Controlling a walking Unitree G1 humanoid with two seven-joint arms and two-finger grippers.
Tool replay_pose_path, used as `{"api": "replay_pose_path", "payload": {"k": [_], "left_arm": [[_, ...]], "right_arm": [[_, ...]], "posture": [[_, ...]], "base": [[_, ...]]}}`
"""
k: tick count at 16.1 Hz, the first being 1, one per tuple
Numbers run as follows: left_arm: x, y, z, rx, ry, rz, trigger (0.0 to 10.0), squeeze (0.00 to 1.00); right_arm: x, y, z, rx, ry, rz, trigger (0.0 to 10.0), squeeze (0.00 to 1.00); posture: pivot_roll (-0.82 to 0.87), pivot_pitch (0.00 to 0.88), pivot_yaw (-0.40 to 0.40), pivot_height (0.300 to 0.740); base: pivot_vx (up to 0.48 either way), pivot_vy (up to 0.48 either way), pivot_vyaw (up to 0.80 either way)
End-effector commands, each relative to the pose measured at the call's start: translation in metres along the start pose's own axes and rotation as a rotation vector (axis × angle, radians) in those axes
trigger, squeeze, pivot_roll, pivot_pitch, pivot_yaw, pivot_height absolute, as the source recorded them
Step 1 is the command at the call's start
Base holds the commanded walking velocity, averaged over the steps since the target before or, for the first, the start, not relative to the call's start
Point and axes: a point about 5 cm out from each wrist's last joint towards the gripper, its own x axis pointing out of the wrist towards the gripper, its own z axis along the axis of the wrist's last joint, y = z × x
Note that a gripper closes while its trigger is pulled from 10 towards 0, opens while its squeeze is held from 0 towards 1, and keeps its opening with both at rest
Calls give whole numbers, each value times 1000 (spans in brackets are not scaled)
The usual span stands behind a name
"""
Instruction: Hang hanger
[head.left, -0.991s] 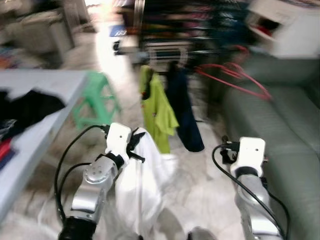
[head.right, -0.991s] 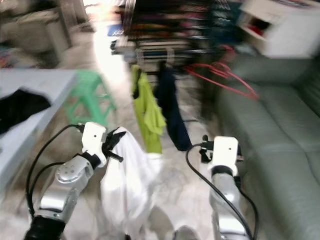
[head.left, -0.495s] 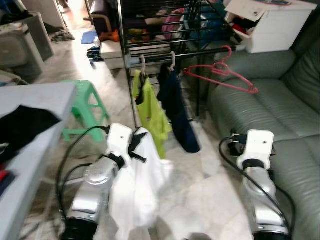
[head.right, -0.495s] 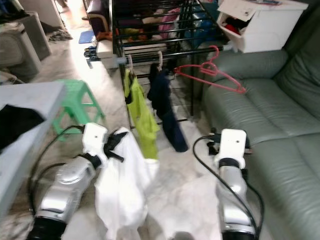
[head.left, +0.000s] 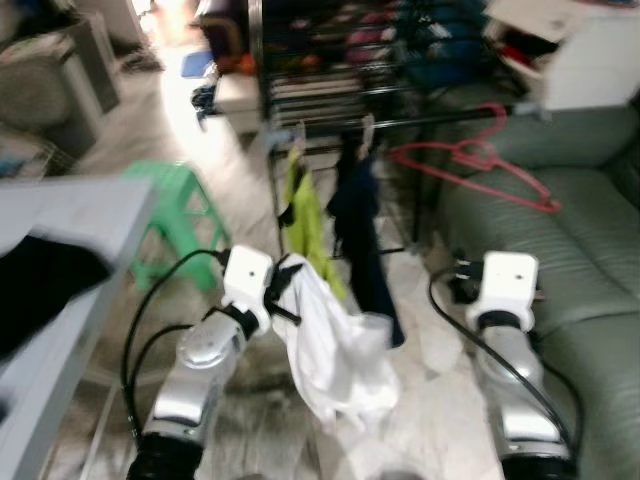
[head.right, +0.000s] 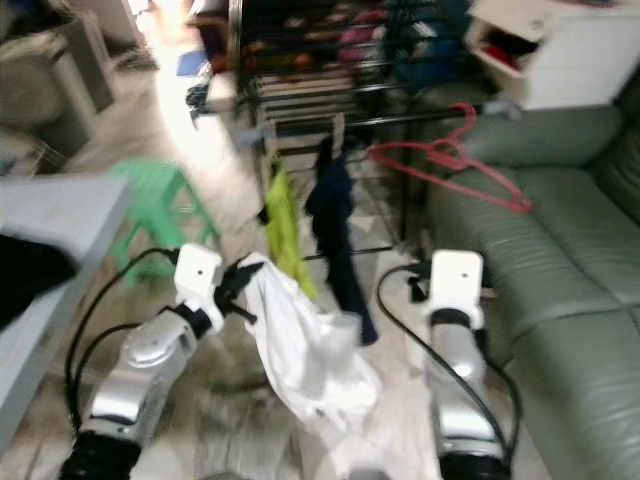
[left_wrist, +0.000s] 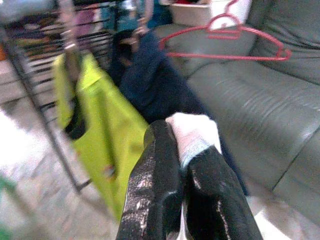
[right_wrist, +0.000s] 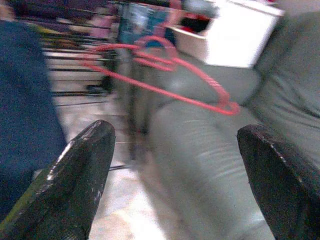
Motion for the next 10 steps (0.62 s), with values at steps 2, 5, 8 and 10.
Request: {"api": "replay_pose_path", "payload": {"k": [2, 5, 8, 10], "left_arm": [[5, -6, 12, 14, -53, -32, 10000, 0], [5, -7, 11, 12, -50, -36, 10000, 0], [4, -7, 11, 8, -48, -37, 10000, 0], [3, -8, 10, 5, -47, -39, 10000, 0]], "right_arm": [[4, -14, 1, -32, -15, -67, 10000, 0], [6, -20, 4, -58, -32, -98, 10000, 0], [8, -25, 6, -99, -42, -116, 10000, 0], [11, -27, 4, -106, -32, -104, 10000, 0]], "posture": [[-82, 0, 38, 740], [-82, 0, 38, 740], [-80, 0, 35, 740], [-81, 0, 33, 740]], "base": [[461, 0, 0], [466, 0, 0], [470, 0, 0], [480, 0, 0]]}}
